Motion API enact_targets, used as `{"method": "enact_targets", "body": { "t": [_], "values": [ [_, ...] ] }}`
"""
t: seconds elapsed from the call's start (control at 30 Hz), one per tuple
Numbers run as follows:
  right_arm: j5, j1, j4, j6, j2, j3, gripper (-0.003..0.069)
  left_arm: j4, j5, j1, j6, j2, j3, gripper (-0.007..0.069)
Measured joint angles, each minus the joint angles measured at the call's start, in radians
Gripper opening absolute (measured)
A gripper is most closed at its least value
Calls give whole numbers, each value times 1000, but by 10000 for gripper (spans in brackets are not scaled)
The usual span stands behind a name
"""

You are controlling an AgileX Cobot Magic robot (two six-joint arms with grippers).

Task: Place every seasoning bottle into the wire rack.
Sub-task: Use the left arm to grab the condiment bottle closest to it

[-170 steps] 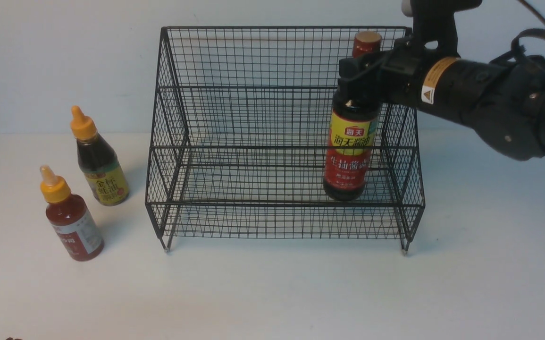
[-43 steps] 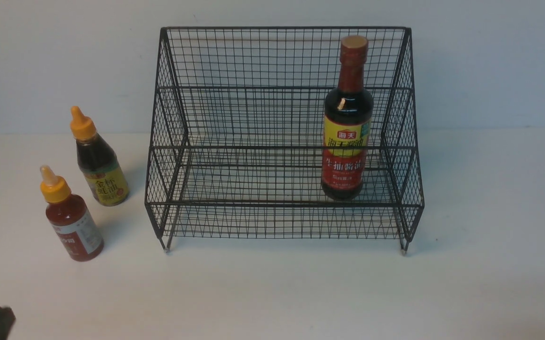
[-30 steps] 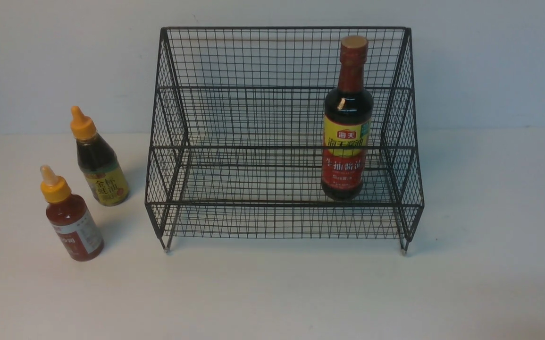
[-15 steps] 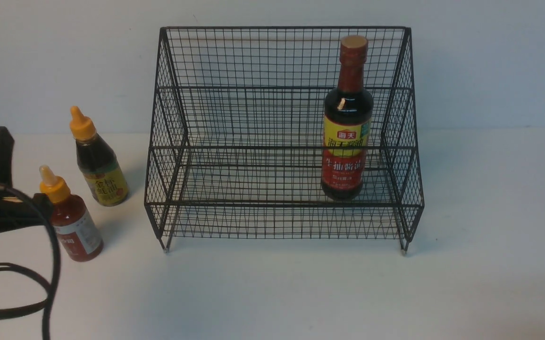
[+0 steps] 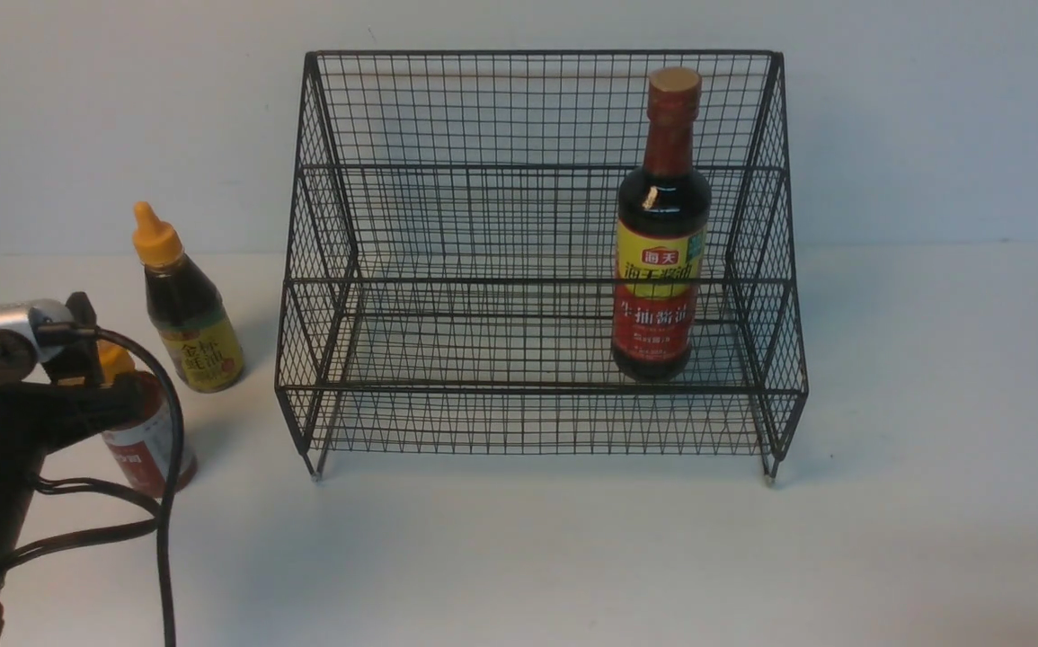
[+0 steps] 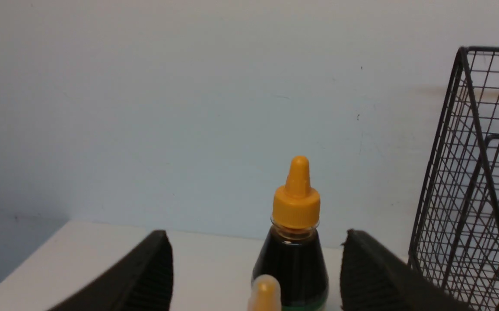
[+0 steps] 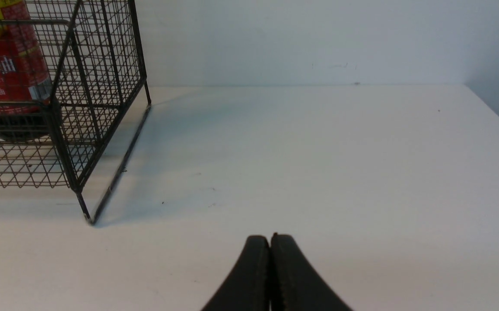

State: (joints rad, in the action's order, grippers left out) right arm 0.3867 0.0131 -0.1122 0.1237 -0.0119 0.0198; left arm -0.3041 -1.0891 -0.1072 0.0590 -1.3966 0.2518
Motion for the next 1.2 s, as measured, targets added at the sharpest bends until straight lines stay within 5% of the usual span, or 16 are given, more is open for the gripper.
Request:
{"method": "enact_targets", "body": {
  "t": [0.9, 1.2],
  "values": [
    [0, 0, 0, 0, 0, 0, -10, -88, -21, 0, 5, -297, 157, 477],
    [0, 0, 0, 0, 0, 0, -10, -95, -48, 0, 3, -347, 160, 257]
  ]
}}
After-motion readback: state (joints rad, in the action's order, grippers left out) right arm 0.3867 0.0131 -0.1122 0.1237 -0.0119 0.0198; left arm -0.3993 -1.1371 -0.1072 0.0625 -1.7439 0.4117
